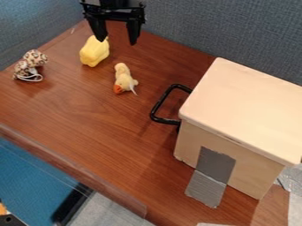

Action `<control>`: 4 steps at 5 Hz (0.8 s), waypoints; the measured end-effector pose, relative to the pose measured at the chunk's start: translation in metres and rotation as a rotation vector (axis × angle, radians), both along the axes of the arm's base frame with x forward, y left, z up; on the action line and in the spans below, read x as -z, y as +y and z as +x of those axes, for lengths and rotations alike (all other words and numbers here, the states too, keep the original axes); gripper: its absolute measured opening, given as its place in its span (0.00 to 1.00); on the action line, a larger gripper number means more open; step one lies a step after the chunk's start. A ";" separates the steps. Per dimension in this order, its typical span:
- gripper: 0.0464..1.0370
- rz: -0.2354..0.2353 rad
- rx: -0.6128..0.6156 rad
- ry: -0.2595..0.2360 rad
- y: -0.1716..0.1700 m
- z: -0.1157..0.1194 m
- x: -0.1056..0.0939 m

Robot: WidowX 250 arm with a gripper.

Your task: Move yellow object to the bottom of the table

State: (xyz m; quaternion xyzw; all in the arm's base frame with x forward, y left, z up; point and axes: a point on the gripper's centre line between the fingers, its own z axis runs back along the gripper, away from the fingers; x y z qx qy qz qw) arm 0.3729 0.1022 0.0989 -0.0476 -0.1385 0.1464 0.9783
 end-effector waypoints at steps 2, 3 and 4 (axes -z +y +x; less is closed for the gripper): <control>0.96 -0.015 0.000 0.066 0.015 0.002 0.027; 0.96 0.023 -0.046 0.077 0.051 0.007 0.032; 0.96 0.043 -0.081 0.077 0.072 0.016 0.033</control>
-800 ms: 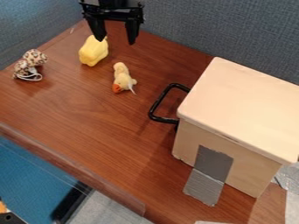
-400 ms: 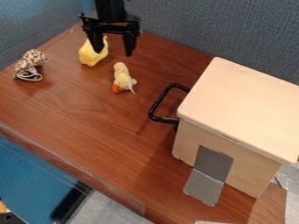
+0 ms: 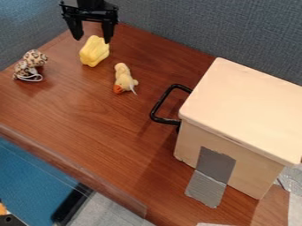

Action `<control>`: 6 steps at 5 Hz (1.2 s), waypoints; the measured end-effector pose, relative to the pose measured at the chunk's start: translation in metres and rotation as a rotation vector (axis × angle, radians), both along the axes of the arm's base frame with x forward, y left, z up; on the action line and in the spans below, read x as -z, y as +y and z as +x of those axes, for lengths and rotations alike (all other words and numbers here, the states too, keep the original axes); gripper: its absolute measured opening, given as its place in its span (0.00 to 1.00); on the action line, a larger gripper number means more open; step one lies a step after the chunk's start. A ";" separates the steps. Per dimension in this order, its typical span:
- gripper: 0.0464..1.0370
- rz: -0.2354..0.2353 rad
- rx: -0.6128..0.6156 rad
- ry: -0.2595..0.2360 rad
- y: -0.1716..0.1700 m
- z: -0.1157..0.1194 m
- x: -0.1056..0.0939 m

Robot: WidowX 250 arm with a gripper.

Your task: Move yellow object to the bottom of the table

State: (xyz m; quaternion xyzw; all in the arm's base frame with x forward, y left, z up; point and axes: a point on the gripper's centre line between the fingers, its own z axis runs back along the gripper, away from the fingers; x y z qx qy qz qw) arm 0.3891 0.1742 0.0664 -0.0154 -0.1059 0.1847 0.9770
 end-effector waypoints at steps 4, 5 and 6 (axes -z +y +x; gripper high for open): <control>0.91 0.066 0.002 0.103 0.019 0.015 0.050; 0.72 0.080 -0.012 0.112 0.018 0.011 0.056; 0.71 0.072 -0.052 0.077 0.013 0.005 0.048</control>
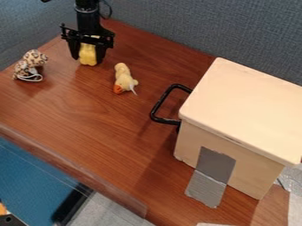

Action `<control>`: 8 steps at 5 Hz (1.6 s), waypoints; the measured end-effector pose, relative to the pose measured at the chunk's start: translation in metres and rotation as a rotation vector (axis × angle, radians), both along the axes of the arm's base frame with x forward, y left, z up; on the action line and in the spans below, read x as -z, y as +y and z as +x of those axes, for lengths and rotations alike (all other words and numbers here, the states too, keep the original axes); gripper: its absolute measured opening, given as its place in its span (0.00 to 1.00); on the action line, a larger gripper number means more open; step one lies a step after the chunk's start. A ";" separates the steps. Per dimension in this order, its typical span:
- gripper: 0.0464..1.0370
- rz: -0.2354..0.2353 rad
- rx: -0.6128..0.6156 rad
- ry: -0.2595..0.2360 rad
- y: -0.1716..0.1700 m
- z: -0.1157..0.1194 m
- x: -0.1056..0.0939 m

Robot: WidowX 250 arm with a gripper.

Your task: Move yellow object to the bottom of the table

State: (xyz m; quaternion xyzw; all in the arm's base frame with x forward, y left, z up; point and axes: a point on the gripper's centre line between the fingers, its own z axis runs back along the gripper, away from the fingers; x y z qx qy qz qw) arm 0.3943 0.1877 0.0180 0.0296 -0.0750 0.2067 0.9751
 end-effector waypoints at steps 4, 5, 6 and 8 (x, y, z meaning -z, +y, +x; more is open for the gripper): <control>0.71 -0.169 -0.073 0.000 -0.071 -0.104 -0.039; 0.71 -0.173 -0.052 0.067 -0.093 -0.142 -0.032; 0.71 -0.129 -0.041 0.108 -0.093 -0.161 -0.025; 0.71 -0.035 0.021 0.138 -0.101 -0.167 -0.002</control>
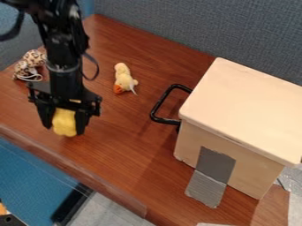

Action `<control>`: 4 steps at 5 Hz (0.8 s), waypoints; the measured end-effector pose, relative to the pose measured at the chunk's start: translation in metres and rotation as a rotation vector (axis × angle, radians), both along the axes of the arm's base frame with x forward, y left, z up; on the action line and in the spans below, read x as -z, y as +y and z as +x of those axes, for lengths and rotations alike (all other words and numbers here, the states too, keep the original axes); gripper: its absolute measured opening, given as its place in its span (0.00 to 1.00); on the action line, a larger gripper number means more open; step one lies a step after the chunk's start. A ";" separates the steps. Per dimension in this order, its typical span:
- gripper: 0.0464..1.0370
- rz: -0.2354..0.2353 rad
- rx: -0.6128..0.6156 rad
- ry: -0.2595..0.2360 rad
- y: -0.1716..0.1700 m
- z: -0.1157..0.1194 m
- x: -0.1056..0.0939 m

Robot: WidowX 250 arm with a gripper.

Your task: Move yellow object to the bottom of the table

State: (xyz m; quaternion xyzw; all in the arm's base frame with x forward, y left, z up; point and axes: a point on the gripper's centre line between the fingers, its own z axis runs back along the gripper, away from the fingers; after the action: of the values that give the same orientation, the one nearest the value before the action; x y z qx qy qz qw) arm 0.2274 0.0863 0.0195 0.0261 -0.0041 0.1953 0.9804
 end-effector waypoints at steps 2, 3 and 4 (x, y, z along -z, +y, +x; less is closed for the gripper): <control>0.78 -0.002 0.006 -0.011 -0.006 0.004 0.012; 0.97 -0.027 -0.007 -0.014 -0.009 0.003 0.013; 0.97 -0.045 -0.063 -0.085 -0.004 0.002 -0.019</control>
State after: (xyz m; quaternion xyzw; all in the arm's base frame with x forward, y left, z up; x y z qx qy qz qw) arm 0.2295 0.0818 0.0388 -0.0040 -0.0408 0.2269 0.9730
